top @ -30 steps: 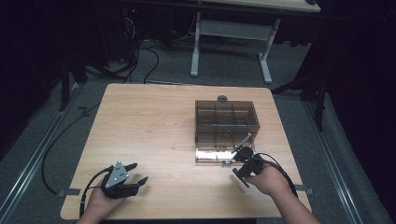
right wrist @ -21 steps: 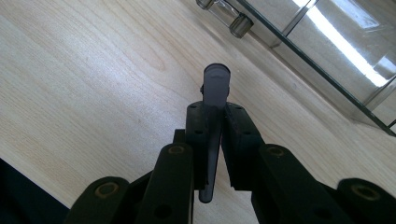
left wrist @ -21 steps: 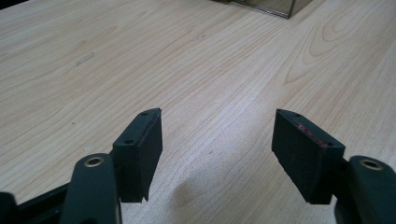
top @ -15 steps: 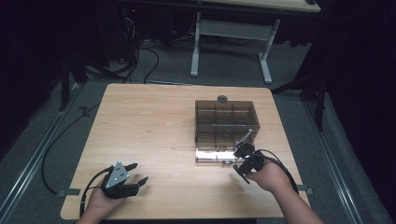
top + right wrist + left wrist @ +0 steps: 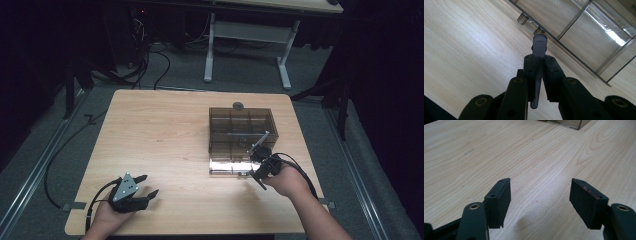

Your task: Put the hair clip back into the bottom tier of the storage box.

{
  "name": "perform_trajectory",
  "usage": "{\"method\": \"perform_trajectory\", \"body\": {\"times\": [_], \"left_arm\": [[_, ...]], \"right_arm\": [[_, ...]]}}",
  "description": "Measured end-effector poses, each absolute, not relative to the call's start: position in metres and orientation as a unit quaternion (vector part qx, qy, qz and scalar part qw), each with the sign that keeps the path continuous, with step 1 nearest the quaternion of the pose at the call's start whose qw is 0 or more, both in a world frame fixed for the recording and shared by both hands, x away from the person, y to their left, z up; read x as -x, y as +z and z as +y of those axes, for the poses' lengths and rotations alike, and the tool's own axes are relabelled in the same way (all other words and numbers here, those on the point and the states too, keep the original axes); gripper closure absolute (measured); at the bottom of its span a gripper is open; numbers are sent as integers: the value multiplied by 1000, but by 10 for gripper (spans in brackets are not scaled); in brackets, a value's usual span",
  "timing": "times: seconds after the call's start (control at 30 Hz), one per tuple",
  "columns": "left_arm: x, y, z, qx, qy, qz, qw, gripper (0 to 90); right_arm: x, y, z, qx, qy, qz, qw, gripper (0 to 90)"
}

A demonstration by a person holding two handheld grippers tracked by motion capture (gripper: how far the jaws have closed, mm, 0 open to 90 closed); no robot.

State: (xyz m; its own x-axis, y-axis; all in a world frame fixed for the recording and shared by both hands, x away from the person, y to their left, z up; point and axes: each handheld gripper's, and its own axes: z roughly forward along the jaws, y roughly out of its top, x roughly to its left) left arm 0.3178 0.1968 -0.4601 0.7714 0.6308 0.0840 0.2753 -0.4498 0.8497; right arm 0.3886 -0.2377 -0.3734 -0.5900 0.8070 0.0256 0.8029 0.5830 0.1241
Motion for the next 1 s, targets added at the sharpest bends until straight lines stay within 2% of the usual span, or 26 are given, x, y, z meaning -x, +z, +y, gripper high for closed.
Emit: {"method": "perform_trajectory", "body": {"times": [1.0], "left_arm": [[-318,-460,198,-828,196,272,450,339]], "right_arm": [[-437,-370,-215,-429,63,901,23,813]]}}
